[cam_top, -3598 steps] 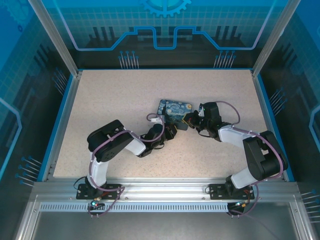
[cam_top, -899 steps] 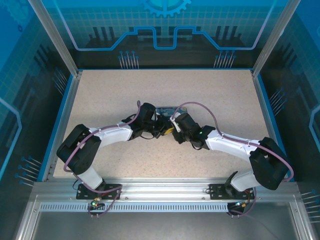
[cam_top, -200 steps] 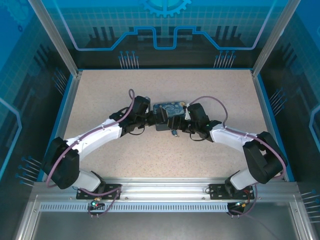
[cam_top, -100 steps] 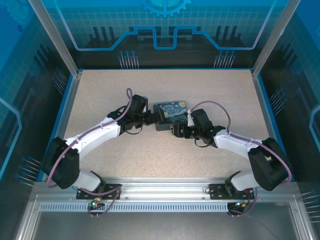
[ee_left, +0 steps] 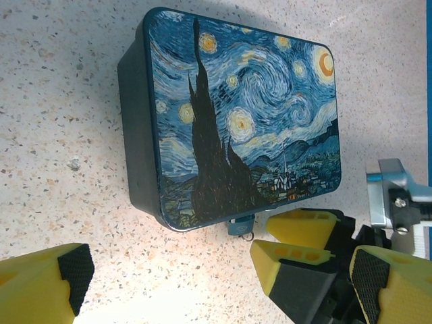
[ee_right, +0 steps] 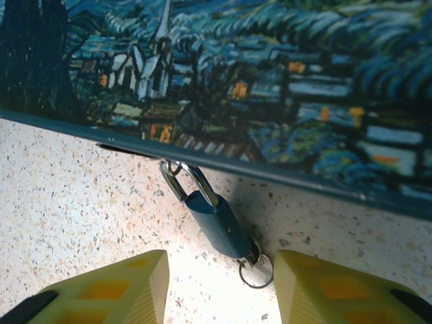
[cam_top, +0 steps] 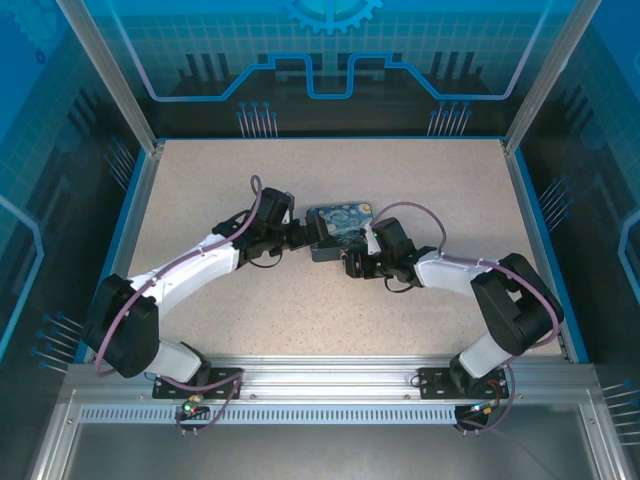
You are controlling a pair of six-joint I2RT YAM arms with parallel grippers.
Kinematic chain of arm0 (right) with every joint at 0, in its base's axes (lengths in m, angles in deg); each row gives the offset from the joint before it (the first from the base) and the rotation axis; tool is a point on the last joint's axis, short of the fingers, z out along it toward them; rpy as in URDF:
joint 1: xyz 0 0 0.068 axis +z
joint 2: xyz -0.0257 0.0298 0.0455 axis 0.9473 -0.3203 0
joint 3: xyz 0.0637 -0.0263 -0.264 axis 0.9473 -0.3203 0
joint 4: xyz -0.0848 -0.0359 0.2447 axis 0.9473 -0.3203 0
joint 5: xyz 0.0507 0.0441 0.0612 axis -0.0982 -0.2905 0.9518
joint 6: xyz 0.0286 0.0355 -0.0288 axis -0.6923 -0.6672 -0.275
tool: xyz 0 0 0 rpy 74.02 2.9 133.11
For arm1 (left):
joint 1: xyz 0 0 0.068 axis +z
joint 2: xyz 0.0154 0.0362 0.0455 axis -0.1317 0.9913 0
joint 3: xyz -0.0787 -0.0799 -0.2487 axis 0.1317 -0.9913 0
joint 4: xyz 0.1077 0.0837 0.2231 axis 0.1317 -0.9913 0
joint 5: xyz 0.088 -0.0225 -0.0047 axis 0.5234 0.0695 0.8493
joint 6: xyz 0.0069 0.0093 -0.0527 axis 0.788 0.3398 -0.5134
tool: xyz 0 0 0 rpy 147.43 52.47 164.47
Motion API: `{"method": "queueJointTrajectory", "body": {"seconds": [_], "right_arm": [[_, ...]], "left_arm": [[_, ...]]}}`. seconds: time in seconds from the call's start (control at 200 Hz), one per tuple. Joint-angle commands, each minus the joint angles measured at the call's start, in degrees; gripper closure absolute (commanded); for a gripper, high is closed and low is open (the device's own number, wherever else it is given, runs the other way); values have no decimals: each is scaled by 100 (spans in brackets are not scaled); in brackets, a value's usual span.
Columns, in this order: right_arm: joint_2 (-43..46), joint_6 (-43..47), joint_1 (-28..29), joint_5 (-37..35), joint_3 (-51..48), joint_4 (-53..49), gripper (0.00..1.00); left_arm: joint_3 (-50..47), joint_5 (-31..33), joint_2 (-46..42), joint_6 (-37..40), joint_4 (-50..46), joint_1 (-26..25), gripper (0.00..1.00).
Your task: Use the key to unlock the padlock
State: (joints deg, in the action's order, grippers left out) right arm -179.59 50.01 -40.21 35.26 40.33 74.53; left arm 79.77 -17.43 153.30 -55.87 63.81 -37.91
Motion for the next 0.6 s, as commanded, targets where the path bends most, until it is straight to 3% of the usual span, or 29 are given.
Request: {"method": "queueJointTrajectory", "body": {"seconds": [0.0, 0.595], "right_arm": [[-177, 133, 43, 134, 202, 114, 55], [-606, 113, 217, 116, 404, 119, 58]], "left_arm": [[128, -187, -38, -10, -54, 64, 1], [32, -368, -1, -109, 12, 137, 1]]}}
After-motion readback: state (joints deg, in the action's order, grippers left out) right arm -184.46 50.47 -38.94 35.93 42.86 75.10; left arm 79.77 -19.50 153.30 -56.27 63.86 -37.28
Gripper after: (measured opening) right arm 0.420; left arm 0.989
